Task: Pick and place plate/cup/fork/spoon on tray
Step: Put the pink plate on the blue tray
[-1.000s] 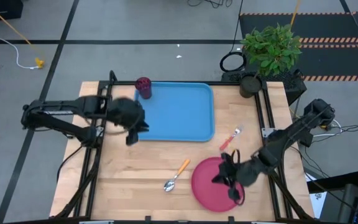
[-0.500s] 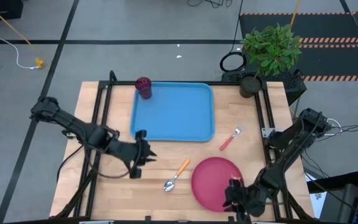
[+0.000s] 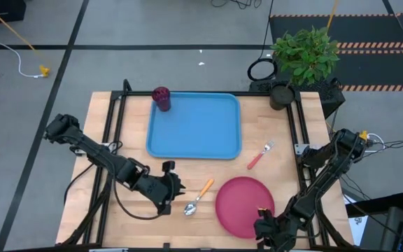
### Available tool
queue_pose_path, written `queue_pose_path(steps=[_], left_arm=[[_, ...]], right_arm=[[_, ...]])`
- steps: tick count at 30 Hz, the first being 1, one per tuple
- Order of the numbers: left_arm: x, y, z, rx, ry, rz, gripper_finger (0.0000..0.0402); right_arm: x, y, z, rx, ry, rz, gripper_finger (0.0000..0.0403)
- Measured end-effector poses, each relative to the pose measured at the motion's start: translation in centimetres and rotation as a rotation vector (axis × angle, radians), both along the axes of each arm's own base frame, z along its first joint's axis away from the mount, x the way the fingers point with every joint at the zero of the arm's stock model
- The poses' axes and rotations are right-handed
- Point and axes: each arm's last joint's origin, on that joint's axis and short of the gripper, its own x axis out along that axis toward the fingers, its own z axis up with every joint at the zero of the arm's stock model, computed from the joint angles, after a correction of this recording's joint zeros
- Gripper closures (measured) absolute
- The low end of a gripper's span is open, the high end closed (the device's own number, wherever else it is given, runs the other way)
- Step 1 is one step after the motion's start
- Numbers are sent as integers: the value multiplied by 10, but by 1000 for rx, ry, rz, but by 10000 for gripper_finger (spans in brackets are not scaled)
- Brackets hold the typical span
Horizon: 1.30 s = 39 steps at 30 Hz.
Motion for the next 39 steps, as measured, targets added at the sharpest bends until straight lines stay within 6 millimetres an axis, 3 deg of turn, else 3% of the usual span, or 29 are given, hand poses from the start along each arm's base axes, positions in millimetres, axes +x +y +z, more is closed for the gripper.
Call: queue_pose_path(steps=[8,18,32,39], left_arm=[[3,1,1,13,-18,-10,316],[9,7,3,6,-52,9,316],[12,11,5,9,-69,13,316],[14,10,7,15,-106,-8,316]], right_arm=[[1,-3,-1,-139,-128,69,293],[-2,-8,-5,-219,-95,95,260],[-6,-2,-22,-299,-85,168,288],[-7,-4,-24,-333,-76,193,327]])
